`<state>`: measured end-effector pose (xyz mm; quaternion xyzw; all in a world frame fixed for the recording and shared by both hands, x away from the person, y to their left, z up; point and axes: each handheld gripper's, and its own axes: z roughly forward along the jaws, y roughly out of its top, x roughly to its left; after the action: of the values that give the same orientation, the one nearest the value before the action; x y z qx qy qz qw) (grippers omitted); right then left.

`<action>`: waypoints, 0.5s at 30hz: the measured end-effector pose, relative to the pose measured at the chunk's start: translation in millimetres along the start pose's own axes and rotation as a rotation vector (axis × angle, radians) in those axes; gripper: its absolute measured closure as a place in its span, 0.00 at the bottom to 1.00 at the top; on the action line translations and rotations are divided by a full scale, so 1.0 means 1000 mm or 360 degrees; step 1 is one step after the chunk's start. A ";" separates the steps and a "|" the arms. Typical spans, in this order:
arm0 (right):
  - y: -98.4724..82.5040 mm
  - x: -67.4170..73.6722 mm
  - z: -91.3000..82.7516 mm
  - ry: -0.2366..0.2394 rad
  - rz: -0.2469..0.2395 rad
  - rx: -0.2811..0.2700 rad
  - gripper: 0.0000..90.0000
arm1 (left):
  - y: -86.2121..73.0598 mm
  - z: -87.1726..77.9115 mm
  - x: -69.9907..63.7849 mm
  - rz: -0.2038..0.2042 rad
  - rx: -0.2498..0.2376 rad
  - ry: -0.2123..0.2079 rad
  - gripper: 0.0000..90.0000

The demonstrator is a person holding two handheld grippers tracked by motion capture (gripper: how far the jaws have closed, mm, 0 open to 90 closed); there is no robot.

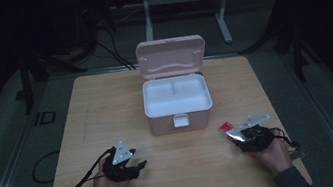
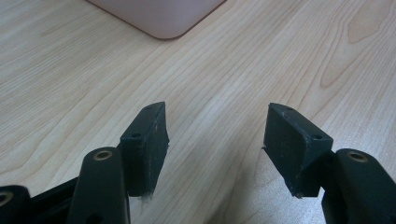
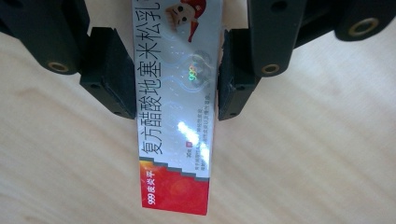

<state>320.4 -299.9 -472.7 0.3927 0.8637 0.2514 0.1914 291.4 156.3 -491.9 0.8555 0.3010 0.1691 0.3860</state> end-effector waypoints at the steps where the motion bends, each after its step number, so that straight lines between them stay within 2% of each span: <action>1: -0.003 0.003 -0.002 0.0002 0.0004 0.0001 0.54 | 0.000 0.000 0.000 0.0000 0.0000 0.0000 0.44; 4: -0.012 0.011 -0.010 0.0024 -0.0002 -0.0002 0.54 | 0.000 0.000 0.000 -0.0002 -0.0001 -0.0003 0.44; 9: -0.017 0.017 -0.014 0.0052 0.0000 0.0005 0.54 | 0.001 0.000 0.000 0.0010 0.0002 0.0007 0.43; 13: -0.020 0.022 -0.014 0.0066 -0.0026 -0.0007 0.44 | 0.003 0.000 -0.001 0.0016 -0.0005 -0.0003 0.43; 15: -0.019 0.023 -0.015 0.0064 -0.0037 -0.0025 0.43 | 0.004 -0.001 -0.001 0.0021 -0.0013 -0.0004 0.43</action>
<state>287.2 -297.0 -474.9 0.3760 0.8698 0.2638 0.1801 291.5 153.6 -488.3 0.8561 0.2944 0.1717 0.3886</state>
